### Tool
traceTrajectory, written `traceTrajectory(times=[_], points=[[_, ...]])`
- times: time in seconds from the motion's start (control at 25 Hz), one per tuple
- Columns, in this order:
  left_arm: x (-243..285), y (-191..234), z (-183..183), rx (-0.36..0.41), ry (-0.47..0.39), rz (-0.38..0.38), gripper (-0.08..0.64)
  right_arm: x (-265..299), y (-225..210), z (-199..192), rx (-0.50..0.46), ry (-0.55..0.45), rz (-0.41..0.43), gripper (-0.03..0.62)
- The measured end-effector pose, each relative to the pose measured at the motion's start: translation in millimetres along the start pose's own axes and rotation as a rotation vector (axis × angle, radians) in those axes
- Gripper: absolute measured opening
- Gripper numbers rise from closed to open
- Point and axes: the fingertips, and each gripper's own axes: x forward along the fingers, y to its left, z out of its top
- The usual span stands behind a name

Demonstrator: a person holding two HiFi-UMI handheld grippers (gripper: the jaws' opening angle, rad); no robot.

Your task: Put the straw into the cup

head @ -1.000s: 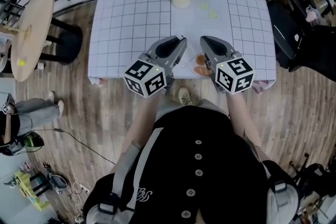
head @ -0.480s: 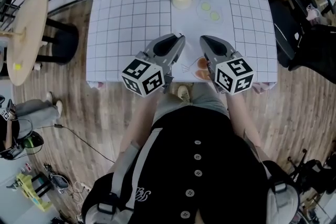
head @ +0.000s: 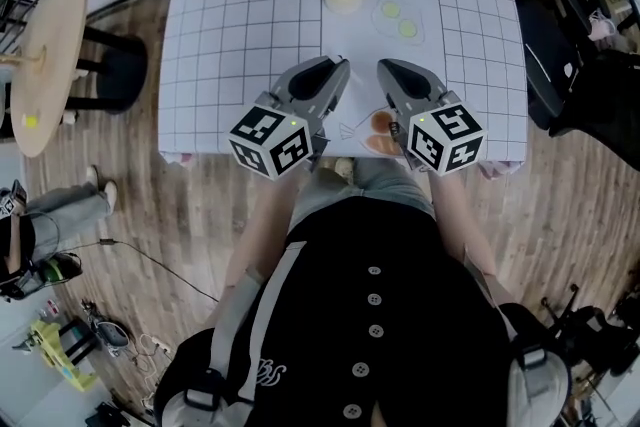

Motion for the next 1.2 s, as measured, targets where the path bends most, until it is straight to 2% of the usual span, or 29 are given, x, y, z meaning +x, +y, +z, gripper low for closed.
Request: traceTrajectory(times=[0.48, 0.88, 1.2], points=[[32.5, 24.5, 17.5, 0.004, -0.002, 0.04, 0.043, 27.9, -17.7, 23.1, -0.009, 0.009, 0.086, -0.002], [58.4, 56.5, 22.1, -0.011, 0.012, 0.082, 0.043, 53.6, -46.4, 40.4, 0.0, 0.007, 0.109, -0.002], [68.1, 78.9, 27.2, -0.037, 0.001, 0.102, 0.043, 74.4, -59.7, 37.2, 0.003, 0.044, 0.126, -0.002]])
